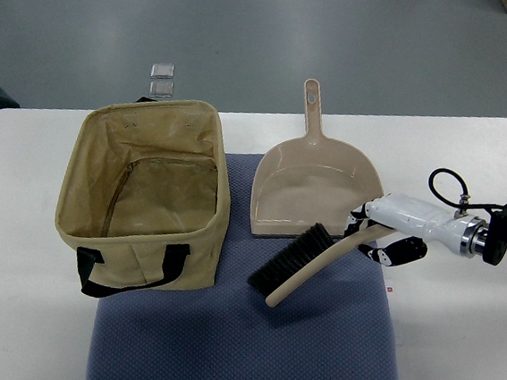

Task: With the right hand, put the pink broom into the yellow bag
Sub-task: 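Carry the brush with the right hand over the tan bag, then open the right hand to drop the brush into the bag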

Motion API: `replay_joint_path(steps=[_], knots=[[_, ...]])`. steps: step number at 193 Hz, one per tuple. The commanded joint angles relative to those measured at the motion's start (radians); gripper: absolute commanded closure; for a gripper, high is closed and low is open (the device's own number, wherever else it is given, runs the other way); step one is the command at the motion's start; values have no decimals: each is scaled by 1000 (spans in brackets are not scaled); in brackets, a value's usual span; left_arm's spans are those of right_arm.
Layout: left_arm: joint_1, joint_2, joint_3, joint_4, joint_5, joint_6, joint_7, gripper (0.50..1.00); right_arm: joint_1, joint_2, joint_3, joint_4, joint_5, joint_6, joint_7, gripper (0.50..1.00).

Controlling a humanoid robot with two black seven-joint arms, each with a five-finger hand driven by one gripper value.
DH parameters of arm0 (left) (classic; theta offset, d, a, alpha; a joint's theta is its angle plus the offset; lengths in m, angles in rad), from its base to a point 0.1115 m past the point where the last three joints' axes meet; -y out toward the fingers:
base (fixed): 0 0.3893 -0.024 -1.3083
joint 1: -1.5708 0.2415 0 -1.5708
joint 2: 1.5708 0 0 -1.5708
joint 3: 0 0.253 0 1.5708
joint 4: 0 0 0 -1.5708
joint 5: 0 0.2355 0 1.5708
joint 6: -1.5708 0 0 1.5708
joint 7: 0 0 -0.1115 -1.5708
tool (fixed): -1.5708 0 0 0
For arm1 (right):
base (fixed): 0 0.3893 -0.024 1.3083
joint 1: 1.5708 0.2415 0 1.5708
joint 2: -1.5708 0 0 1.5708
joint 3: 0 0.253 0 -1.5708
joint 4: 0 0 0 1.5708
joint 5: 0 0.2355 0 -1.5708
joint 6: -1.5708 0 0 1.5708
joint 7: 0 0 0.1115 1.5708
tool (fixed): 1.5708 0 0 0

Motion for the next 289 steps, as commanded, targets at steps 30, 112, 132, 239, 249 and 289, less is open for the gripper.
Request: replay_joint_path(steps=[30, 112, 132, 239, 249, 289], knots=[[0, 0, 0, 0, 0, 0, 0, 500, 93, -68, 95, -22, 88, 33, 44, 1000], [0, 0, 0, 0, -1, 0, 0, 500, 434, 36, 166, -228, 92, 174, 53, 1000], [0, 0, 0, 0, 0, 0, 0, 500, 471, 102, 165, -260, 88, 181, 49, 1000], [0, 0, 0, 0, 0, 0, 0, 500, 451, 477, 149, -321, -116, 171, -2, 1000], [0, 0, 0, 0, 0, 0, 0, 500, 439, 480, 151, -329, -115, 175, -2, 1000], [0, 0, -1, 0, 0, 0, 0, 500, 400, 483, 165, -334, -98, 177, 4, 746]])
